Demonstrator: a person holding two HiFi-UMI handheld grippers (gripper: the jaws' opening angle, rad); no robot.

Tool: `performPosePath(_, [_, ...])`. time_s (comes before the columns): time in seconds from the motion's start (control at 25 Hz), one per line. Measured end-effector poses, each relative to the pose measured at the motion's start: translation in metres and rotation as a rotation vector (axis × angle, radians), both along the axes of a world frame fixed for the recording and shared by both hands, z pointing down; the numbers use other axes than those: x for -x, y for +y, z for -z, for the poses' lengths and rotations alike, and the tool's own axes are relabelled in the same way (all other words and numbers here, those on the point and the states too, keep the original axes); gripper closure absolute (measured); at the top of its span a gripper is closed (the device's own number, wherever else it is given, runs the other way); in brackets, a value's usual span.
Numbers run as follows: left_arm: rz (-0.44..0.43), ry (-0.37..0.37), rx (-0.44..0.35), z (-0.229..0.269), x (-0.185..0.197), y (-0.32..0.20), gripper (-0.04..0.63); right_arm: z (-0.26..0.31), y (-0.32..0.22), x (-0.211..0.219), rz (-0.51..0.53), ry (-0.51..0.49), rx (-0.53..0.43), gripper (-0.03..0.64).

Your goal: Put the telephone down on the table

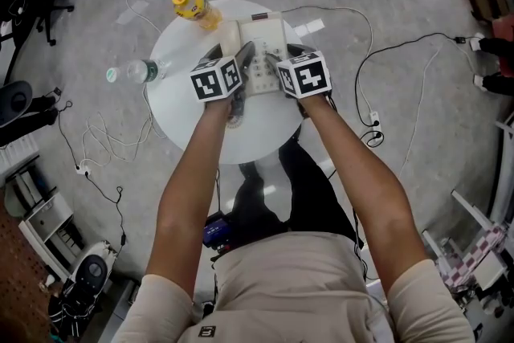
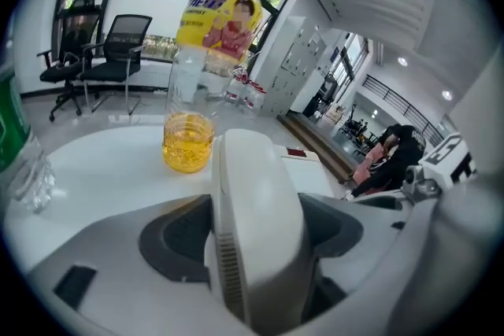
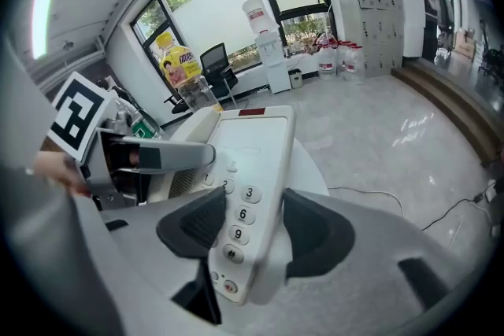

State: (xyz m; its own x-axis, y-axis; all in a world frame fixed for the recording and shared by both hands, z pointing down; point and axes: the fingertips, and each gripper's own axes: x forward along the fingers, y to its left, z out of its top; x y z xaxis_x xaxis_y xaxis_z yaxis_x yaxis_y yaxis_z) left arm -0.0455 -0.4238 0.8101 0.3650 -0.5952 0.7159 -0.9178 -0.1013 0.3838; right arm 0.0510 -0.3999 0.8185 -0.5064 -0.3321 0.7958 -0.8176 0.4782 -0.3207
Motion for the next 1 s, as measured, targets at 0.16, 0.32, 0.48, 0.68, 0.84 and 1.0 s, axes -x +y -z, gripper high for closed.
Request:
performPosePath(0.16, [-0.043, -0.094, -0.052, 0.023, 0.008, -0.003, 0.255, 0.003, -0.002, -0.005, -0.010, 0.067, -0.011, 0.394])
performPosePath(0.32, [-0.043, -0.079, -0.083, 0.044, 0.020, -0.001, 0.278, 0.012, -0.002, -0.011, -0.003, 0.132, -0.050, 0.466])
performPosePath(0.48, [-0.047, -0.080, -0.131, 0.072, 0.034, 0.007, 0.342, 0.033, 0.000, -0.014, -0.014, 0.132, -0.083, 0.502])
performPosePath(0.68, [-0.055, -0.060, -0.200, 0.119, 0.047, 0.021, 0.428, 0.081, 0.005, -0.009, -0.022, 0.111, -0.155, 0.582])
performPosePath(0.84, [-0.094, -0.029, -0.249, 0.165, 0.048, 0.039, 0.510, 0.135, 0.014, -0.001, -0.022, 0.046, -0.238, 0.622])
performPosePath(1.0, [-0.152, 0.012, -0.301, 0.216, 0.046, 0.058, 0.559, 0.191, 0.028, 0.004, -0.017, -0.028, -0.308, 0.623])
